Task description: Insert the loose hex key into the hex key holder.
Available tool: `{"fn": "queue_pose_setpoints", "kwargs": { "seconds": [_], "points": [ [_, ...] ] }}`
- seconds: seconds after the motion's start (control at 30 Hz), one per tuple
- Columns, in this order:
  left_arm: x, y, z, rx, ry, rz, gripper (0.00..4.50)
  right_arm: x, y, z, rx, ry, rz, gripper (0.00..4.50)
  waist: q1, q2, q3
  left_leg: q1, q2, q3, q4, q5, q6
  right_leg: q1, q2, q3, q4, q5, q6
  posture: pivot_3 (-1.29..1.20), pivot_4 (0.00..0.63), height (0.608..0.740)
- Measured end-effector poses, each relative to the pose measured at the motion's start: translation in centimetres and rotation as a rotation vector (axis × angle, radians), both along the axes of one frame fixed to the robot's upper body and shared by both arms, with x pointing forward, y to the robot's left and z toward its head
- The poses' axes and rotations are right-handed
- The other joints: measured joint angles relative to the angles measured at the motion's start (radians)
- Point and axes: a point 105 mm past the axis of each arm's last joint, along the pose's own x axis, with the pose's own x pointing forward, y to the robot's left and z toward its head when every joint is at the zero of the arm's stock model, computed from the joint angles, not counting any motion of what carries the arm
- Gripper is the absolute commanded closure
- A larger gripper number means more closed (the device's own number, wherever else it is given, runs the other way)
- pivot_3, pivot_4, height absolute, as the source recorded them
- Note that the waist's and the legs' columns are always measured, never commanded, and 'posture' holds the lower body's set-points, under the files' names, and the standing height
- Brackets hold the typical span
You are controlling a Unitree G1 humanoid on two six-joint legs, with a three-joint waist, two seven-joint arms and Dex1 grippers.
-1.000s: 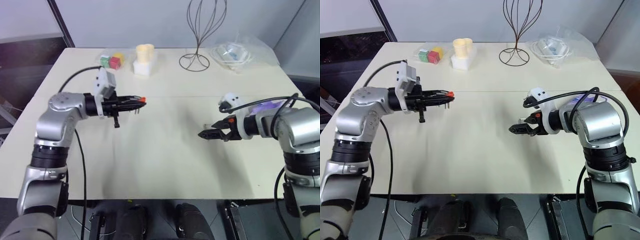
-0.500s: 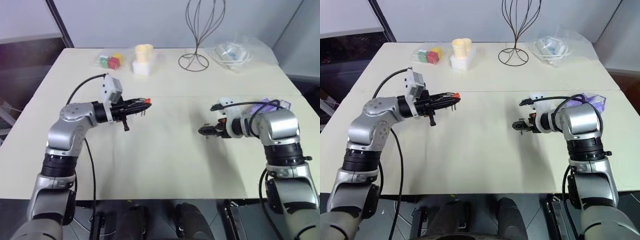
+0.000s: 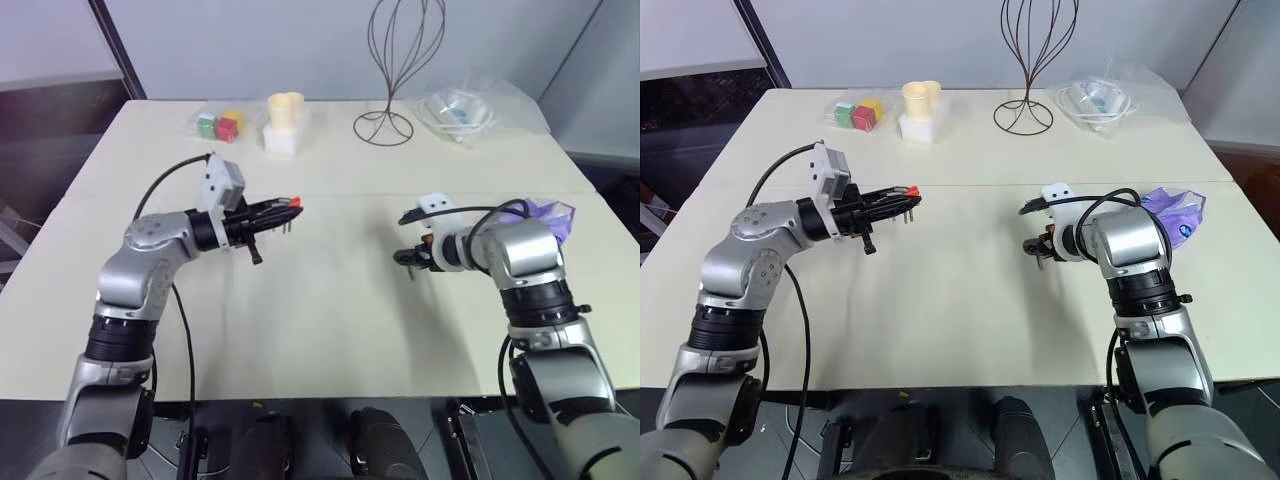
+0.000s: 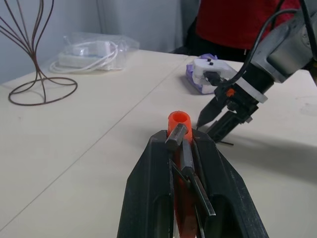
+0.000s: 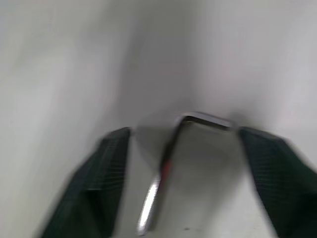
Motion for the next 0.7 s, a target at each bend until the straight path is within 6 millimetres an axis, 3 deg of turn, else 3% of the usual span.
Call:
{"fn": "queue_pose_setpoints", "kwargs": {
  "seconds": [0.1, 0.13, 0.4, 0.57, 0.63, 0.7],
  "points": [
    [0.1, 0.0, 0.0, -0.003, -0.002, 0.010, 4.50, -0.8, 0.8, -0.4, 0.005, 0.010, 0.005, 4.24, -0.002, 0.000, 0.000, 0.001, 0.000, 0.000, -0.001, 0.000, 0.000, 0.000, 0.000, 0.000, 0.000, 0.000, 0.000, 0.00, 0.150, 0.740],
    [0.1, 0.1, 0.0, -0.003, -0.003, 0.014, 4.50, -1.0, 1.0, -0.4, 0.009, 0.010, 0.007, 4.45, -0.001, -0.001, -0.001, 0.002, 0.000, 0.000, -0.001, 0.000, 0.000, 0.001, 0.000, 0.000, 0.000, 0.000, 0.000, 0.00, 0.150, 0.740],
    [0.2, 0.1, 0.1, -0.005, -0.011, 0.022, 4.50, -1.6, 2.4, -0.7, 0.042, 0.027, 0.014, 4.45, -0.003, -0.003, -0.002, 0.005, 0.001, 0.000, -0.002, 0.000, 0.000, 0.003, 0.000, 0.000, 0.000, 0.000, 0.000, 0.00, 0.150, 0.740],
    [0.2, 0.3, 0.0, 0.004, -0.004, 0.016, 4.50, -0.1, 3.1, 0.1, 0.093, -0.048, 0.076, 4.45, -0.008, -0.002, -0.002, 0.005, 0.001, 0.002, -0.002, 0.000, 0.000, 0.003, 0.002, 0.000, -0.001, 0.000, 0.000, 0.00, 0.150, 0.740],
    [0.2, 1.0, -0.5, 0.019, 0.034, 0.005, 4.50, 1.5, 4.3, 2.6, 0.164, -0.188, 0.126, 4.45, -0.009, 0.003, 0.002, 0.003, 0.000, 0.003, -0.002, 0.000, 0.000, 0.001, 0.002, 0.001, 0.000, 0.000, 0.000, 0.00, 0.150, 0.740],
    [0.3, 1.8, -1.3, 0.039, 0.088, -0.008, 4.50, 3.2, 4.8, 7.7, 0.238, -0.447, 0.165, 4.45, -0.005, 0.004, 0.003, 0.002, 0.000, 0.004, -0.002, 0.000, 0.000, -0.001, 0.002, 0.001, 0.000, 0.000, 0.000, 0.00, 0.150, 0.740]
  ]
}}
